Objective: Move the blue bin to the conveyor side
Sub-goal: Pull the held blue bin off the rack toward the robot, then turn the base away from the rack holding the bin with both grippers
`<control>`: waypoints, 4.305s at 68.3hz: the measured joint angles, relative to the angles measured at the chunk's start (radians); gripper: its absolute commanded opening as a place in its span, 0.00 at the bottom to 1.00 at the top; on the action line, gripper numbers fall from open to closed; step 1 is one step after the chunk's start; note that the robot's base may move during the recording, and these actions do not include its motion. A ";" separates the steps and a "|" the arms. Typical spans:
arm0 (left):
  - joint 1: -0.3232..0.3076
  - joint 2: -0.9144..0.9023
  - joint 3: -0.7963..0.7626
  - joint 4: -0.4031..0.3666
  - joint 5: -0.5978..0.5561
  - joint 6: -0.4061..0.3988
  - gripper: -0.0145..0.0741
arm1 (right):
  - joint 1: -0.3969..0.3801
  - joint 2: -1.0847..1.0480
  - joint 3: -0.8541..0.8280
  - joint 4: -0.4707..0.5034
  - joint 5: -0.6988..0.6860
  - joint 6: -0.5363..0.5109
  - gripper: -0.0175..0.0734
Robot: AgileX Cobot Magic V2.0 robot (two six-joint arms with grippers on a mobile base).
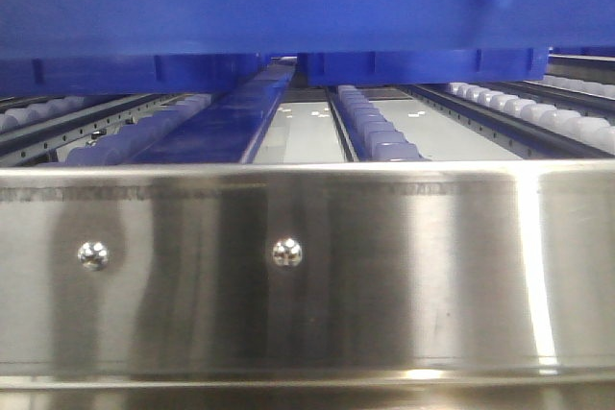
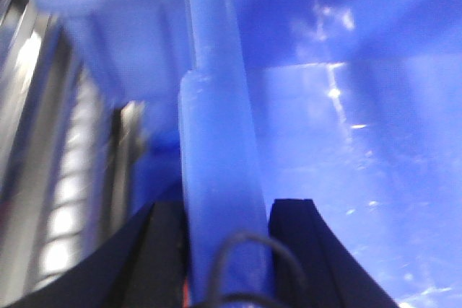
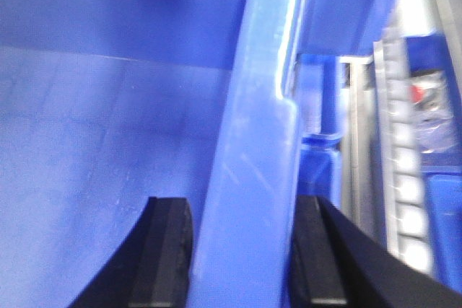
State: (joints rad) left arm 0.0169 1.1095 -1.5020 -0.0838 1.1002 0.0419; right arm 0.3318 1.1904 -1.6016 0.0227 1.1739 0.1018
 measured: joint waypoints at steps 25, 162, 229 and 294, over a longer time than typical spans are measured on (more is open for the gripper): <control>0.000 -0.147 0.191 -0.058 -0.131 -0.012 0.16 | 0.000 -0.032 0.020 -0.009 -0.011 -0.011 0.11; 0.000 -0.149 0.191 -0.062 -0.237 -0.008 0.16 | 0.000 -0.032 0.026 -0.015 -0.051 -0.014 0.11; 0.000 -0.159 0.191 -0.060 -0.239 -0.008 0.16 | 0.000 -0.032 0.026 -0.015 -0.051 -0.014 0.11; 0.000 -0.159 0.191 -0.062 -0.239 -0.008 0.16 | 0.000 -0.032 0.026 -0.015 -0.051 -0.014 0.11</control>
State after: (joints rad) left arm 0.0169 0.9503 -1.3110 -0.1454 0.8614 0.0336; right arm 0.3318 1.1580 -1.5755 0.0076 1.1225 0.0874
